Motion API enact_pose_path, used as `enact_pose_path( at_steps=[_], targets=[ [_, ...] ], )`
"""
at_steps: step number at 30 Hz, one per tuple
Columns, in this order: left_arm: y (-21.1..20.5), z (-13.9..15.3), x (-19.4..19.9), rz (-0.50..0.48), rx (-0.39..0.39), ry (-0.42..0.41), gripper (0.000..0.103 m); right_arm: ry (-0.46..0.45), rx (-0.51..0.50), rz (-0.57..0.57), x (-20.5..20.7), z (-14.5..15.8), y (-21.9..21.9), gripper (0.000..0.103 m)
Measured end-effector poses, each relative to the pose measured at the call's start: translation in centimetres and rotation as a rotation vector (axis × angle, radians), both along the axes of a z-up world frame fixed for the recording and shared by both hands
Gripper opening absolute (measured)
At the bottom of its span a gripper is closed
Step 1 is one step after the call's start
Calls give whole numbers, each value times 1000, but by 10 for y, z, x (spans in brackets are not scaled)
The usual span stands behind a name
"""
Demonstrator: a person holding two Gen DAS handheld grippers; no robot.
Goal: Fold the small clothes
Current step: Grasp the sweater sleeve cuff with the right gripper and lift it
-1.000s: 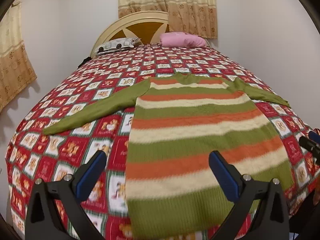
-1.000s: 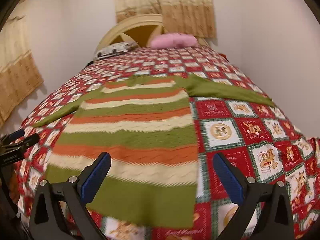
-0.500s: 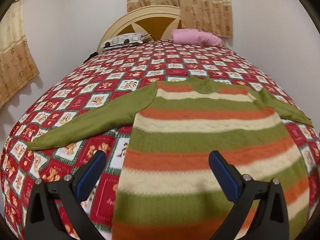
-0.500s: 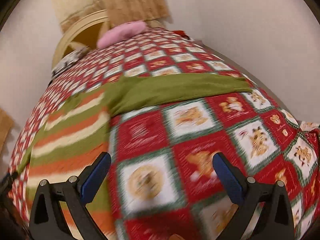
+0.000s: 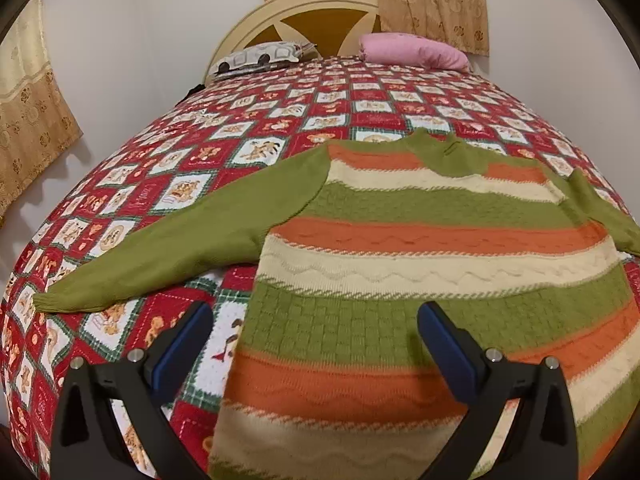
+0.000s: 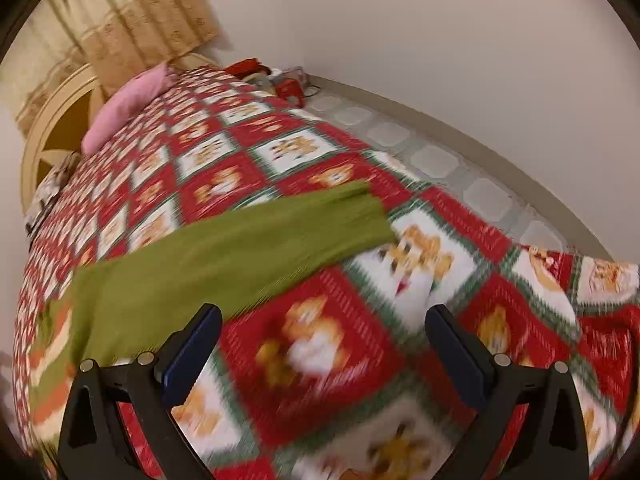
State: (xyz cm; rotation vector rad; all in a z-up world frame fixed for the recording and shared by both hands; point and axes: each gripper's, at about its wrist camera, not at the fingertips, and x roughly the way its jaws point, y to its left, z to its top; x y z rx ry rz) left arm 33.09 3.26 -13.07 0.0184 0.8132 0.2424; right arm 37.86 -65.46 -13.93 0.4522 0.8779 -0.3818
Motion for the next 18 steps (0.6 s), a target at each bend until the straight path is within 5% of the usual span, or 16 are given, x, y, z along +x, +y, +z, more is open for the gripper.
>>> enact_pose_path(
  at_steps=[9, 14, 15, 16, 18],
  targets=[
    [0, -14, 15, 17, 7, 42, 103, 22, 9, -29, 41, -15, -37, 86],
    [-3, -17, 15, 10, 15, 51, 103, 33, 6, 2, 50, -27, -37, 68],
    [-3, -17, 16, 10, 14, 51, 103, 25, -3, 22, 51, -26, -34, 58],
    [-3, -17, 16, 9, 12, 52, 103, 12, 2, 38, 51, -25, -32, 32],
    [-2, -16, 16, 11, 9, 48, 103, -14, 26, 88, 53, -19, -29, 7]
  ],
)
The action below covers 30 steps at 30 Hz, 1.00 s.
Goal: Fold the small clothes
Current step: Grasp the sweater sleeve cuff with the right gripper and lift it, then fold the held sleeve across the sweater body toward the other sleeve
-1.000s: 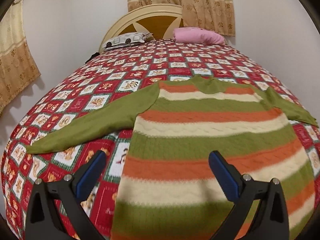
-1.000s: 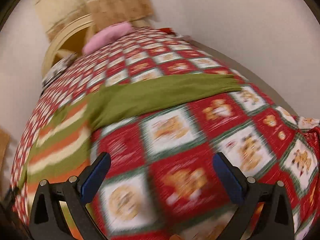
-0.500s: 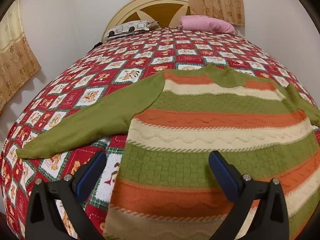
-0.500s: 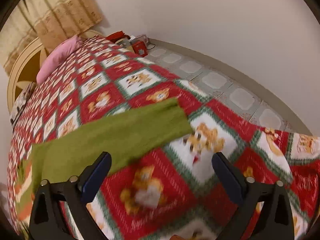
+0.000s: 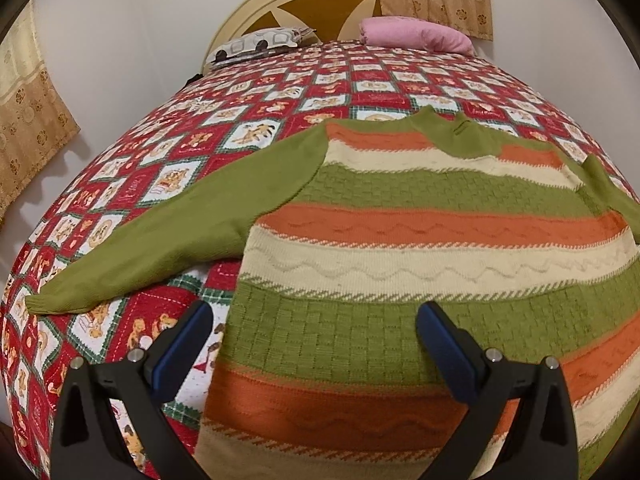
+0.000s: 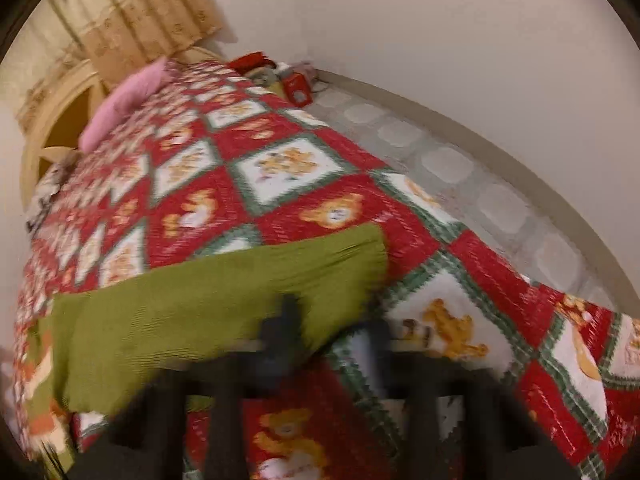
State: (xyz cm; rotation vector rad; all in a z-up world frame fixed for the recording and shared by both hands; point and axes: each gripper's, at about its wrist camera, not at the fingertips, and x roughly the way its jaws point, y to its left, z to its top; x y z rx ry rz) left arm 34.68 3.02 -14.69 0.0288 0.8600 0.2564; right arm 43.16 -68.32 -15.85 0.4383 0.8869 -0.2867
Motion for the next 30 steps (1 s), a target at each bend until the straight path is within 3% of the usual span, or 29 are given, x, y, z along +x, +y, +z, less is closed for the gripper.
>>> enact_pose_path(
  at_steps=[6, 16, 22, 30],
  targets=[
    [6, 8, -7, 5, -21, -19, 103, -70, -40, 42, -4, 38, 17, 5],
    [20, 19, -19, 14, -69, -53, 103, -271, -147, 47, -20, 151, 40, 4],
    [24, 24, -26, 8, -94, -68, 103, -309, -205, 138, -17, 187, 88, 4],
    [37, 25, -36, 26, -115, -81, 103, -374, -338, 345, -4, 230, 195, 4]
  ],
)
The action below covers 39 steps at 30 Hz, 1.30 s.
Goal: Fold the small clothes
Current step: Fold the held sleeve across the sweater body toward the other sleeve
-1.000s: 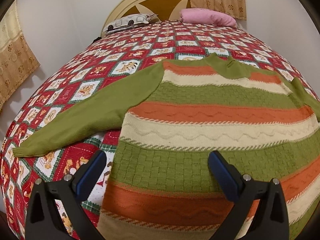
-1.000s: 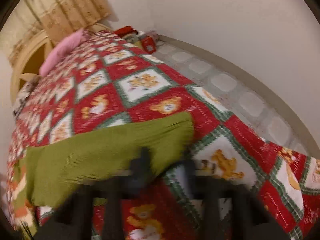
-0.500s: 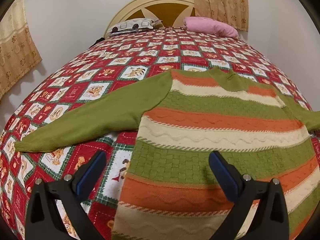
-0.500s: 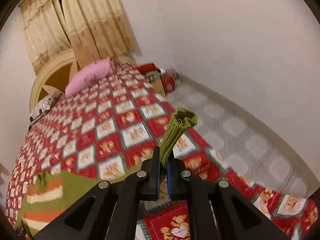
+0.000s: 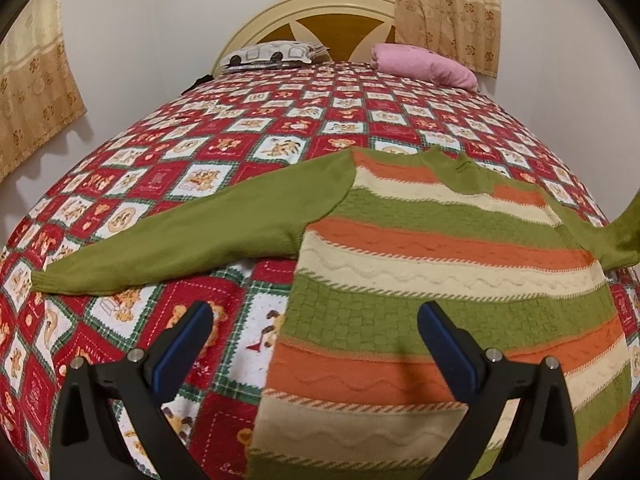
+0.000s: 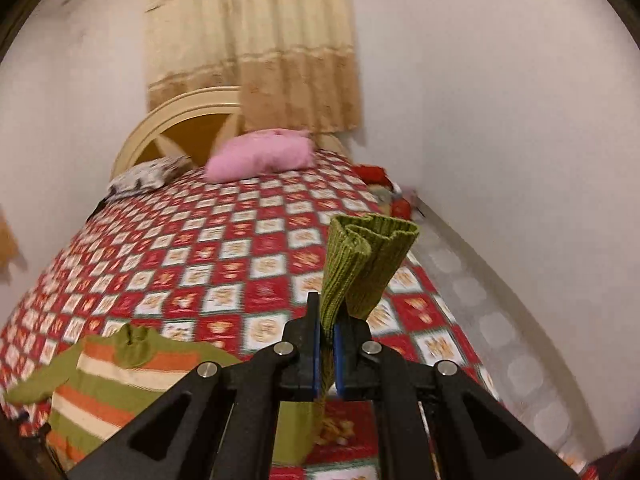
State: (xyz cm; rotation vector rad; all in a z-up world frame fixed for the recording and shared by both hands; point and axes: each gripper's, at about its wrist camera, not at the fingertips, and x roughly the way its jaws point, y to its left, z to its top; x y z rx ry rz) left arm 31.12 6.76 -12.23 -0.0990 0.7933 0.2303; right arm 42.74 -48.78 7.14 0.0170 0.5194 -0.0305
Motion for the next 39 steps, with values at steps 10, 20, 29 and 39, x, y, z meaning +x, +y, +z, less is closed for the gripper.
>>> enact_pose_path(
  at_steps=[10, 20, 29, 39],
  targets=[
    [16, -7, -8, 15, -38, 1, 103, -49, -182, 241, 7, 31, 150, 4],
    [43, -18, -16, 60, -87, 11, 103, -18, -202, 442, 13, -6, 286, 4],
    [53, -25, -23, 75, -85, 27, 103, 126, -214, 582, 18, -136, 403, 4],
    [62, -22, -30, 53, -49, 32, 103, 298, -180, 757, 3, -213, 416, 50]
  ],
)
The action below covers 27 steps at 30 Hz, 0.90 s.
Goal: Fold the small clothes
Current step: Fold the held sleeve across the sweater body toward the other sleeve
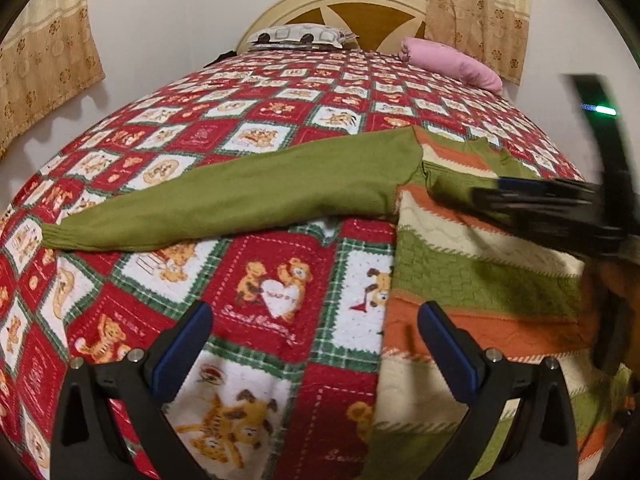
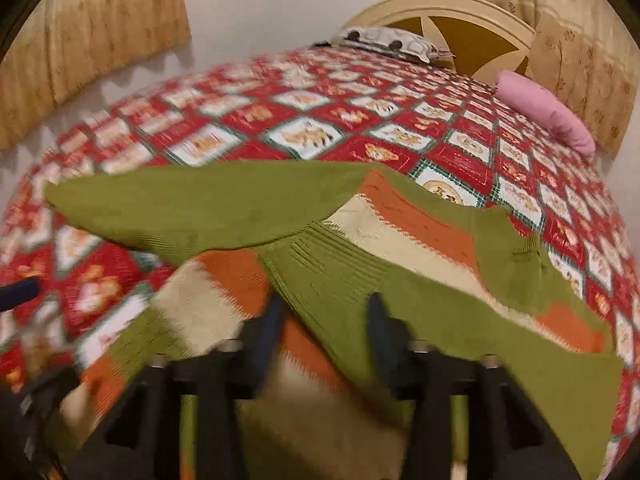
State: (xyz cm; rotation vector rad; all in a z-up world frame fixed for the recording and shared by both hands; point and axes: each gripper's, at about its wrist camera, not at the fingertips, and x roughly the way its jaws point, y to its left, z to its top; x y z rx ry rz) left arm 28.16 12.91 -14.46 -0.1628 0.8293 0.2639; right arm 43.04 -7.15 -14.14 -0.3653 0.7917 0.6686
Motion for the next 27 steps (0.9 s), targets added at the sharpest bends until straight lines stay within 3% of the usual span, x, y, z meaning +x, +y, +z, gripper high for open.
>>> enact_pose_path(
  at_steps=[3, 7, 11, 14, 17, 22, 23, 24, 27],
  targets=[
    [3, 14, 7, -25, 13, -24, 103, 11, 63, -61, -6, 20, -43, 51],
    [-3, 39, 24, -84, -2, -86, 103, -31, 35, -146, -16, 38, -103, 51],
    [-19, 50, 53, -176, -113, -101, 102, -47, -26, -240, -24, 34, -159, 51],
    [-38, 40, 84, -203, -124, -72, 87, -18, -19, -303, -32, 22, -196, 52],
    [-54, 19, 115, -234, -152, -21, 58, -3, -18, -329, -46, 9, -216, 52],
    [-71, -15, 146, -226, -163, 64, 47, -10, -18, -324, -70, -4, -232, 53],
    [-72, -18, 145, -208, -160, 61, 28, -14, -19, -317, -76, -6, -234, 53],
    [-71, -17, 142, -204, -162, 38, 3, -17, -21, -314, -79, -7, -235, 54],
    [-67, -4, 128, -230, -188, -33, 3, -33, -25, -303, -86, -8, -239, 55]
  ],
)
